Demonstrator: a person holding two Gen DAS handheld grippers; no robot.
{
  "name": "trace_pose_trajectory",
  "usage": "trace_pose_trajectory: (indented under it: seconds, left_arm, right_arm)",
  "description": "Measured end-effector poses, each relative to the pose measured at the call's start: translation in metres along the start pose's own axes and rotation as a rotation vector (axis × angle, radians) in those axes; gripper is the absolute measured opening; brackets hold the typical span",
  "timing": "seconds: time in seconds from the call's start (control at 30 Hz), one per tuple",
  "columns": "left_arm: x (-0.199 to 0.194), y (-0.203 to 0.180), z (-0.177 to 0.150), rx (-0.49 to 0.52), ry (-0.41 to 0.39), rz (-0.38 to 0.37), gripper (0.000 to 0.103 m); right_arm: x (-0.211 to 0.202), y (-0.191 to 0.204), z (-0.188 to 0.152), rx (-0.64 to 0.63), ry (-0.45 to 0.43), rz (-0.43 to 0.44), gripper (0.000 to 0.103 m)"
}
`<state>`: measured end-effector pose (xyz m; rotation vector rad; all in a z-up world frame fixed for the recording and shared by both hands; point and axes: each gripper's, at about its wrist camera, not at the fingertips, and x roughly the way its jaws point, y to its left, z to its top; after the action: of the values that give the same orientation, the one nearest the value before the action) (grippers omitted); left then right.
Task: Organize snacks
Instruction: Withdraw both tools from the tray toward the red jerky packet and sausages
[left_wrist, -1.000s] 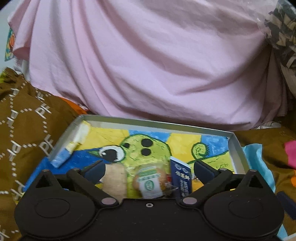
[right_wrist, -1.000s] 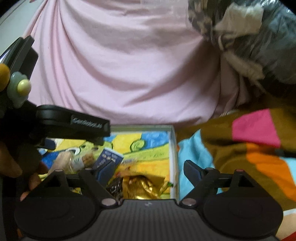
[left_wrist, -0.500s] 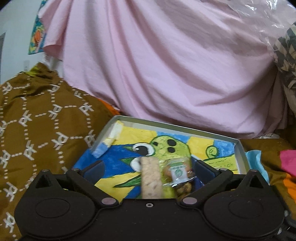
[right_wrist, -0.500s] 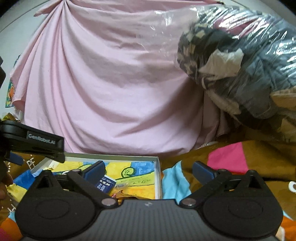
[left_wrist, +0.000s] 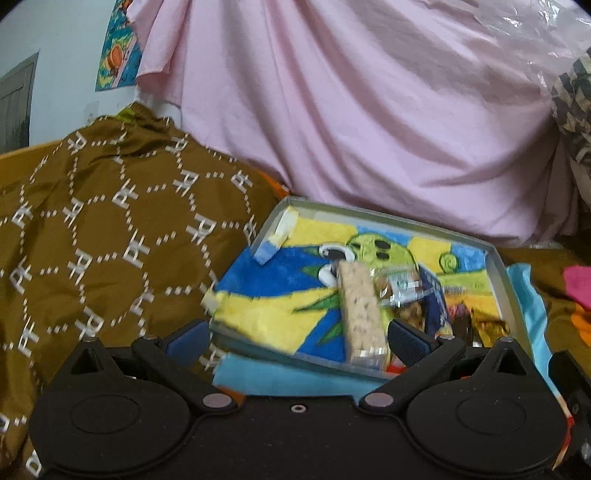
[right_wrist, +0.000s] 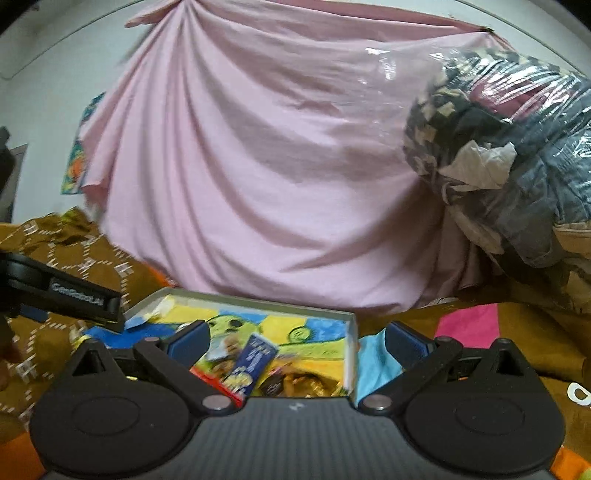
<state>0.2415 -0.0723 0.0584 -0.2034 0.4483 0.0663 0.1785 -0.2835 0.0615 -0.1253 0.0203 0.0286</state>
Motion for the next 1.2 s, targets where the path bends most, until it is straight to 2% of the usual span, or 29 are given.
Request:
trace_pose_trajectory:
  seconds: [0.13,0.23,0.43,0.9,1.2]
  left_arm:
    - [-0.008,0.008,-0.015,0.012,0.033,-0.003,0.102]
    - [-0.014,0.016,-0.026,0.021,0.062,-0.009,0.102]
    - [-0.024,0.032,-0.048,0.021,0.115,0.002,0.102]
    - [-0.048,0.054,-0.091,0.069,0.214,0.02,0.102]
    - [-0.057,0.063,-0.1,0.071,0.233,0.026,0.102]
  right_arm:
    - [-0.021,0.009,-0.006,-0.024,0.041,0.036,0.103]
    - [-0.029,0.011,-0.008,0.007,0.089,0.068,0.103]
    - [-0.036,0.013,-0.014,0.025,0.188,0.082,0.103]
    - [-0.045,0.026,-0.039,0.017,0.5,0.139,0.103]
    - [-0.042,0.035,-0.046,-0.026,0.562,0.16,0.103]
